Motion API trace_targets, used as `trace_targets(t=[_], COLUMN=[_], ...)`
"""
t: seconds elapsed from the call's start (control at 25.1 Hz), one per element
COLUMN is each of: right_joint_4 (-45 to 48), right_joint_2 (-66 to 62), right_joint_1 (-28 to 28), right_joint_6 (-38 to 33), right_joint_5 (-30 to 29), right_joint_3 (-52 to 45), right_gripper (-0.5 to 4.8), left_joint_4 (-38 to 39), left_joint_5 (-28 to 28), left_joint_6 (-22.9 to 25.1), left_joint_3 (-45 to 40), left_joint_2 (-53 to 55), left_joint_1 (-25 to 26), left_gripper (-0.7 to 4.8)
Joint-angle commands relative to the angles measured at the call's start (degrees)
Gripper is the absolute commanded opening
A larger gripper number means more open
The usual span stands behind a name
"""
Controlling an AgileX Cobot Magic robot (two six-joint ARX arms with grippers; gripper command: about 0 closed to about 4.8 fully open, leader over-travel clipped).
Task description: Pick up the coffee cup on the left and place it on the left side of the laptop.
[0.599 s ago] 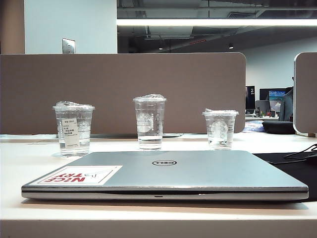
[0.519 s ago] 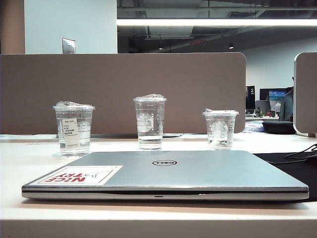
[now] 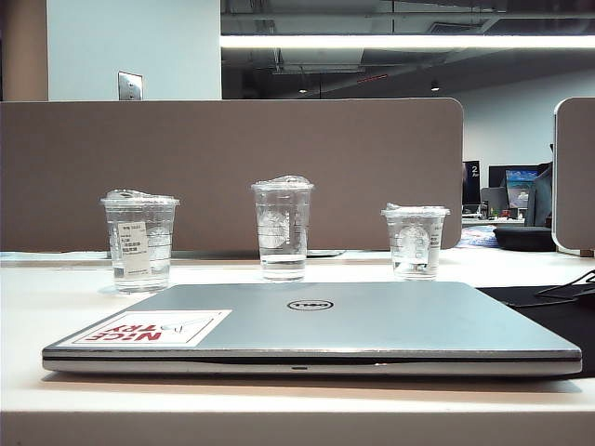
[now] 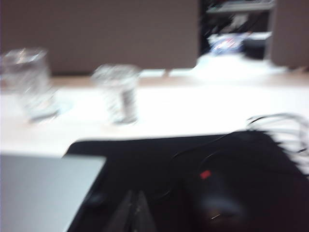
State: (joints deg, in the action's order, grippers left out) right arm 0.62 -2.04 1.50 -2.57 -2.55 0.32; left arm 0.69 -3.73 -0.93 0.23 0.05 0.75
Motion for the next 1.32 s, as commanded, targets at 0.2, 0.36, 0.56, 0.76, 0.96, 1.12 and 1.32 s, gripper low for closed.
trace_targets(t=[0.2, 0.36, 0.56, 0.76, 0.96, 1.12, 1.32], right_joint_4=[0.9, 0.9, 0.8, 0.9, 0.9, 0.9, 0.9], right_joint_2=[-5.8, -8.6, -8.7, -9.3, -10.1, -11.4, -11.5], right_joint_1=[16.1, 22.9, 26.6, 26.9, 26.9, 26.9, 29.0], right_joint_6=[0.0, 0.0, 0.0, 0.0, 0.0, 0.0, 0.0], right_joint_5=[0.0, 0.0, 0.0, -0.1, -0.1, -0.1, -0.1], right_joint_3=[-0.2, -0.2, -0.2, -0.2, -0.2, -0.2, -0.2], right_gripper=[-0.05, -0.05, -0.05, -0.05, -0.05, -0.05, -0.05], left_joint_4=[-0.8, -1.0, -6.4, -12.2, -19.1, -29.3, -48.5], left_joint_5=[-0.2, -0.2, -0.3, -5.0, -3.7, -7.8, -8.1], left_joint_6=[0.0, 0.0, -0.1, -1.8, -2.1, 7.1, 11.2], left_joint_3=[0.2, 0.2, 0.2, 0.2, 2.7, 6.5, 15.6], left_joint_2=[0.0, 0.0, 0.0, 0.0, 7.3, 24.1, 60.8], left_joint_1=[0.0, 0.0, 0.0, 0.0, 0.0, 0.0, 0.0], left_gripper=[-0.04, -0.05, -0.04, -0.05, -0.05, -0.05, 3.63])
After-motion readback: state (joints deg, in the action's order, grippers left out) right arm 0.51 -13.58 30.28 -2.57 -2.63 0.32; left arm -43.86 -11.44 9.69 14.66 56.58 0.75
